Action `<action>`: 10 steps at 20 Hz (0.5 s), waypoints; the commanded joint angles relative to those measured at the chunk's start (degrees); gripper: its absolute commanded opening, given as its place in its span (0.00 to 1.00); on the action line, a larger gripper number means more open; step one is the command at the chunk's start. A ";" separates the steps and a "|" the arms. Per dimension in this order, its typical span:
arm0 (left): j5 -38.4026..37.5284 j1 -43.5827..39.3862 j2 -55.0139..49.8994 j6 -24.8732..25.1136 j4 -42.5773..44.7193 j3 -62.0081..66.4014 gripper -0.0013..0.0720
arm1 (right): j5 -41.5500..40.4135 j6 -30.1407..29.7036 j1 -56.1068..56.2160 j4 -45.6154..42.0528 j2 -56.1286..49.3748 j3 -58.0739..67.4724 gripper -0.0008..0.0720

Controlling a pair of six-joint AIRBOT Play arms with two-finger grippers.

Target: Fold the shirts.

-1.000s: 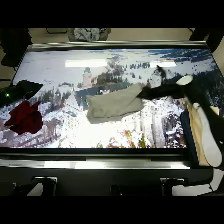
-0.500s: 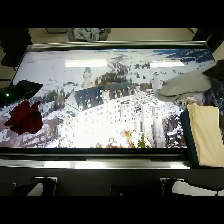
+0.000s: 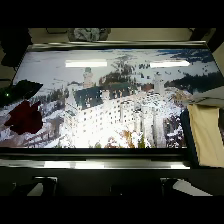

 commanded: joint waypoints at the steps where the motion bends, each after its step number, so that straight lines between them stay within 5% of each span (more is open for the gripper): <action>1: 1.09 0.00 0.02 0.04 0.02 -0.02 0.06 | 2.16 0.50 -3.48 1.95 2.19 0.13 0.07; 4: 1.27 0.00 0.02 1.33 0.02 -0.02 0.06 | 6.71 0.44 -3.48 6.34 2.54 0.13 0.07; 10: 1.33 0.00 0.02 1.33 0.00 -0.02 0.06 | 13.46 0.17 -3.48 -13.64 5.38 0.00 0.07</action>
